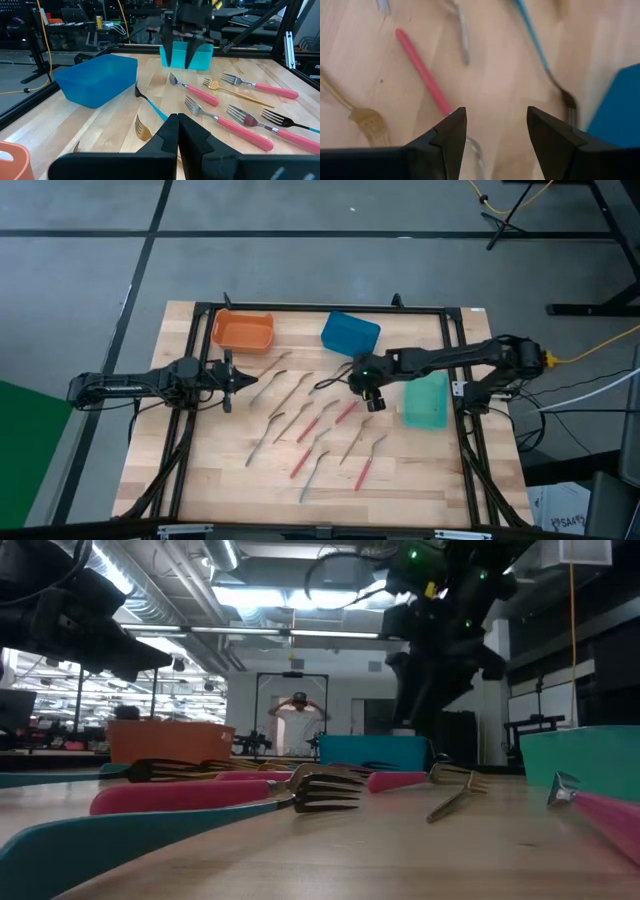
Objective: Sort silverware by color (type)
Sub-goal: Put the pink fork into the green bin
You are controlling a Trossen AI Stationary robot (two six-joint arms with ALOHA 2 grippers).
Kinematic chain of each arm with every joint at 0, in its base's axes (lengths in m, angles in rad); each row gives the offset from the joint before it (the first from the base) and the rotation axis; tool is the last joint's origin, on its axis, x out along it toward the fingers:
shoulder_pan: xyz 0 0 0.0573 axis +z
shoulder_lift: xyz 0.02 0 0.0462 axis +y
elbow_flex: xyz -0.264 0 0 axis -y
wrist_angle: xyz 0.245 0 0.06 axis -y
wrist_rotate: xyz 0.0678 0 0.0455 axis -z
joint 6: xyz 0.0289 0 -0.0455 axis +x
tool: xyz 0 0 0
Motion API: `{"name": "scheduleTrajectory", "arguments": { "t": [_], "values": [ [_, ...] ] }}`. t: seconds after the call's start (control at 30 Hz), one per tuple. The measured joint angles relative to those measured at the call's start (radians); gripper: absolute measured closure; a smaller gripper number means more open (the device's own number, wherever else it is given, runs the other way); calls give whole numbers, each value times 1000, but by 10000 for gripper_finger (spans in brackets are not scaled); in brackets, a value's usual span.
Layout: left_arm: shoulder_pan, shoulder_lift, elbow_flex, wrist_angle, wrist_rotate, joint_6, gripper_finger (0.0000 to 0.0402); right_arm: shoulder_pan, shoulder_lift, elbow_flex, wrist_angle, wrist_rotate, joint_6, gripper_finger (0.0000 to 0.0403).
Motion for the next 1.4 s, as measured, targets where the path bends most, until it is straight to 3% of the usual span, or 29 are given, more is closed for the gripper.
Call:
{"name": "scheduleTrajectory", "arguments": {
  "t": [0.4,1.4],
  "values": [
    [0,0,0,0,0,0,401,0,95,0,-15,-89,-2,203],
    [0,0,0,0,0,0,401,0,192,0,9,-98,-38,203]
  ]
}}
